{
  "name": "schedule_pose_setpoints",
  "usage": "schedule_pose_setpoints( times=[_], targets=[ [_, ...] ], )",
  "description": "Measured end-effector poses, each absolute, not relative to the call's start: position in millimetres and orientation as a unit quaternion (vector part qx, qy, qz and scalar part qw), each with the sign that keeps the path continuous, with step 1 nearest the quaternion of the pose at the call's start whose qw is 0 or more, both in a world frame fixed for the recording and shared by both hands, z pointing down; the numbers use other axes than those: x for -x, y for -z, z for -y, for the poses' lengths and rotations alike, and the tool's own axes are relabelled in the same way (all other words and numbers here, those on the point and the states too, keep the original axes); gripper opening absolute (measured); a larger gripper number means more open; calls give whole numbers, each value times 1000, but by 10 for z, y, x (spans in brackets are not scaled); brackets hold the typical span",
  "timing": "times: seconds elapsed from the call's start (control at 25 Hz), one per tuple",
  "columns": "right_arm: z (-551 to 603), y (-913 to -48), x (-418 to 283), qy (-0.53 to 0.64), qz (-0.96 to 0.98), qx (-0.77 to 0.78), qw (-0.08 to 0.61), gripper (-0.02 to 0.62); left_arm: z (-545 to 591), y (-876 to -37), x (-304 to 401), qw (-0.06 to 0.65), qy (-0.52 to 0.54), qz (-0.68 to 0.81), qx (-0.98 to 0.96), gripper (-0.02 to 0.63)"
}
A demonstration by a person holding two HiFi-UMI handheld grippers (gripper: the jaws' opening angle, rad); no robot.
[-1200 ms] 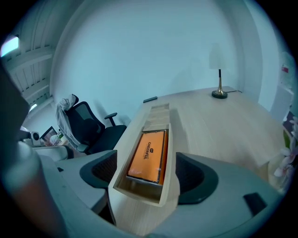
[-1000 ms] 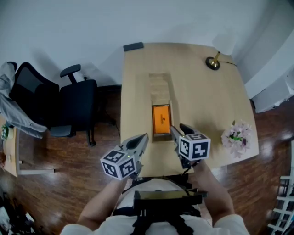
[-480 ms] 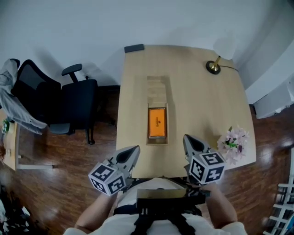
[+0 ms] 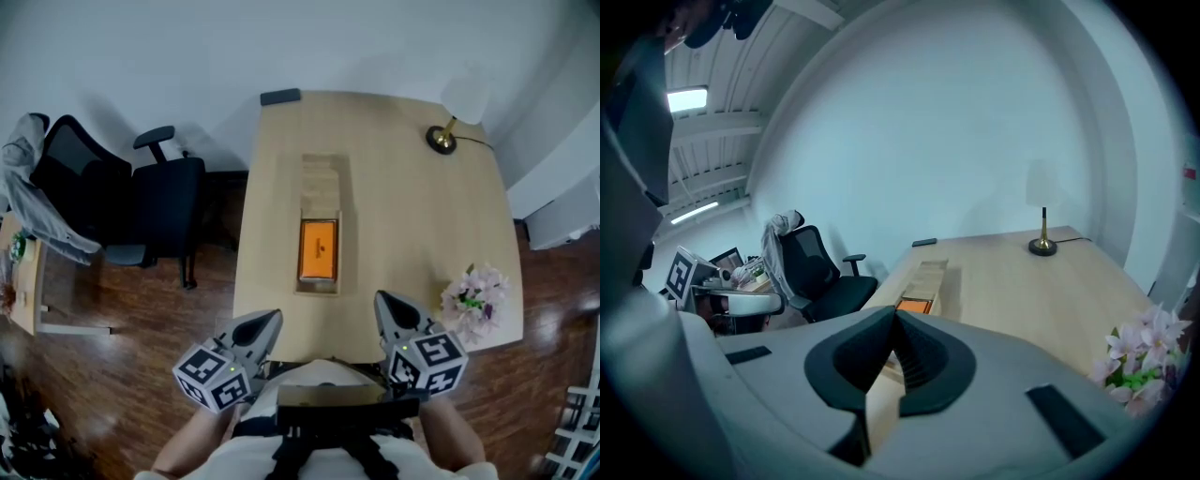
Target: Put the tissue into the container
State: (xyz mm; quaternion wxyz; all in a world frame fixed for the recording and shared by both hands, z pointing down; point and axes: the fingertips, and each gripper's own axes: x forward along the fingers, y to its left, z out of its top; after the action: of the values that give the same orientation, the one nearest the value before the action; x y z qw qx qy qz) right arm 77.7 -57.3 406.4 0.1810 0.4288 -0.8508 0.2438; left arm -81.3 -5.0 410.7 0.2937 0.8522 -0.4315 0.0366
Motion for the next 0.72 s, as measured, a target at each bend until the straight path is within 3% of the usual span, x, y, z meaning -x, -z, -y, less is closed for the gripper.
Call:
schedule_pose_setpoints(
  times=[0.72],
  targets=[
    [558,-4014,-711,-216,869,-394,207,0,29,-4057,672,303,-26,427,-852,0]
  ],
)
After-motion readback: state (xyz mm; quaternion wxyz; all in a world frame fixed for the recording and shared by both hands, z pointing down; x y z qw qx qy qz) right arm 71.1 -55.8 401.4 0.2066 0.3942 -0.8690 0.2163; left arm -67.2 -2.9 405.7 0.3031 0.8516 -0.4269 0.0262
